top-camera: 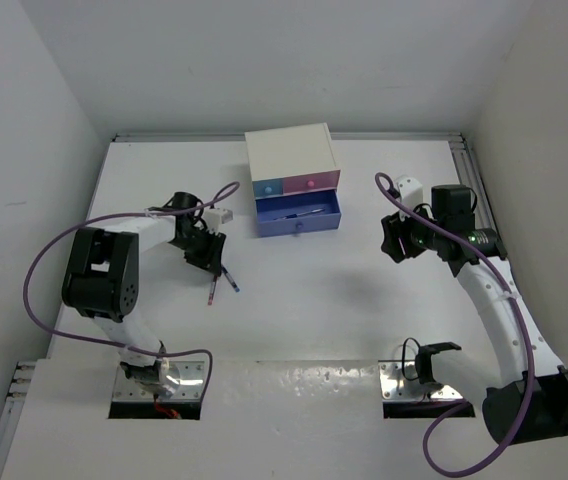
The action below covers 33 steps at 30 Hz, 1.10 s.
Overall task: Sort the stationery into containers
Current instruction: Grab a piece of stationery with the left arm
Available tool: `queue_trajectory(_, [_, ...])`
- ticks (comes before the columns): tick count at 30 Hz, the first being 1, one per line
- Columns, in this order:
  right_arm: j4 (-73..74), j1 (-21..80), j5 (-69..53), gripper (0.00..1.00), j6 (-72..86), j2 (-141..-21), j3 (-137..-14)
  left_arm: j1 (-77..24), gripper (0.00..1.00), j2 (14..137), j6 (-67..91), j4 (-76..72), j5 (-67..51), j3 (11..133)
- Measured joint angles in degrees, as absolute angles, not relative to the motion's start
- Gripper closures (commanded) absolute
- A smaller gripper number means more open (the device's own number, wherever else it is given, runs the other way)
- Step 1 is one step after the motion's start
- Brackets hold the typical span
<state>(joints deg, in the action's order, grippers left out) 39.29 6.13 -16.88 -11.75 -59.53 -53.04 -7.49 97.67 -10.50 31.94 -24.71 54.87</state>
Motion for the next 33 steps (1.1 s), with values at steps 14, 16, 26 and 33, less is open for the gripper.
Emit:
queue_trajectory(14, [39.3,6.1,-19.2,0.47,-10.4,-59.6,-53.1,-8.4,0.87,97.1,-9.2,30.4,-24.2,53.7])
queue_trajectory(16, [39.4,6.1,-20.3,0.47,-9.8,-59.7,-53.3,-8.4,0.95,96.5,-9.6,30.7,-24.3,53.6])
queue_trajectory(26, [32.4,10.6,-30.4,0.47,3.9,-60.8,-58.4,-3.2,1.00,77.2,-4.2,27.1,-44.1,59.6])
queue_trajectory(33, [15.8,21.0,-33.6,0.47,23.2,-72.2,-67.4,-6.9,1.00,69.0,28.5,-6.6,-52.2,60.4])
